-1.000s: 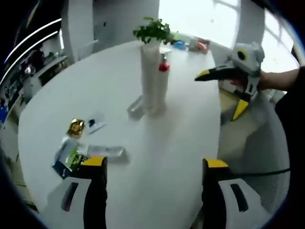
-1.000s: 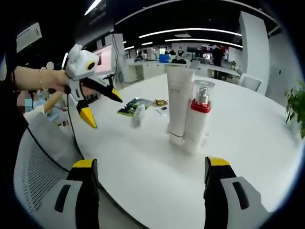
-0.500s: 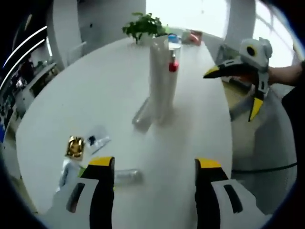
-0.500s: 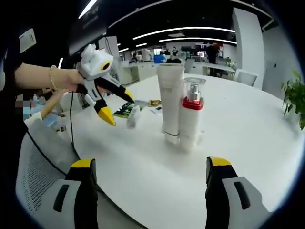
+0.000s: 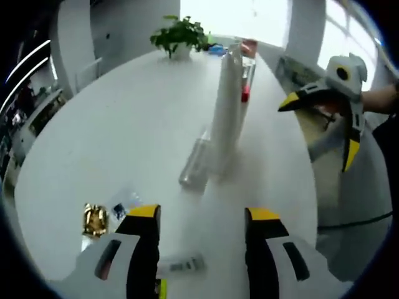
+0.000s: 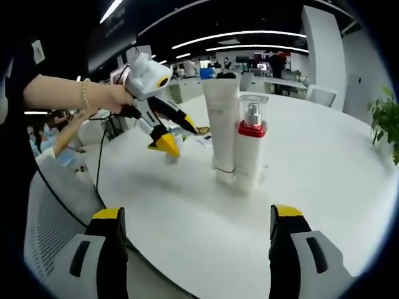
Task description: Arrange the skincare products in the storage area until every visible bottle or jar stands upright without overlapping.
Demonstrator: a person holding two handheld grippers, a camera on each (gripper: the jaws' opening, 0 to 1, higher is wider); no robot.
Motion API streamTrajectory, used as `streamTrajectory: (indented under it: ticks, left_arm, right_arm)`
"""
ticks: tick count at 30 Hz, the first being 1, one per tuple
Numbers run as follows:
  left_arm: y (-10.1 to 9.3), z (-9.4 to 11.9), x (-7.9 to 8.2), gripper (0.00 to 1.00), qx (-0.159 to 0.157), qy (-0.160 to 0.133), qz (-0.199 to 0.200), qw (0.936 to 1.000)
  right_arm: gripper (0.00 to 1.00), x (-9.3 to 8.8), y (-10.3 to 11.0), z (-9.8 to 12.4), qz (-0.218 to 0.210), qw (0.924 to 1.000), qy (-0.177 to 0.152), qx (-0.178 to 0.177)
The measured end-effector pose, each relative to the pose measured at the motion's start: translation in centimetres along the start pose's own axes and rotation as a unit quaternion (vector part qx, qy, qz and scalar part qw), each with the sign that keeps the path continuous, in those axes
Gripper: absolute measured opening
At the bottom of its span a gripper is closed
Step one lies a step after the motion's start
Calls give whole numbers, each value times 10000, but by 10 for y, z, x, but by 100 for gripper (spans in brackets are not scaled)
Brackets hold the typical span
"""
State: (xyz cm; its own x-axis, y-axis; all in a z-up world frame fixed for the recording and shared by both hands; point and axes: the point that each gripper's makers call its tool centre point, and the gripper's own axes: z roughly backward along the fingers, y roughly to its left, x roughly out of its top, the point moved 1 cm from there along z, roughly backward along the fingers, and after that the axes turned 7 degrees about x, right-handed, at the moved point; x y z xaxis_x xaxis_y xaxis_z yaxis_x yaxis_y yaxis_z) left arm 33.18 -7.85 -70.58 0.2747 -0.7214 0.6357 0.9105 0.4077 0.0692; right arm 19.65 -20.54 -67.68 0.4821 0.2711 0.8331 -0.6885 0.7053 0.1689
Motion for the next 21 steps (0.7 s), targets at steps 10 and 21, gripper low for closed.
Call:
streamTrajectory:
  ticks: [10, 21]
  left_arm:
    - [4, -30, 10, 44, -116, 143, -319, 9993]
    - [8, -58, 13, 41, -208, 329, -684, 9969]
  right_arm:
    - [95, -4, 1, 0, -68, 9999, 114, -8]
    - [95, -7, -2, 0, -141, 9998, 165, -39]
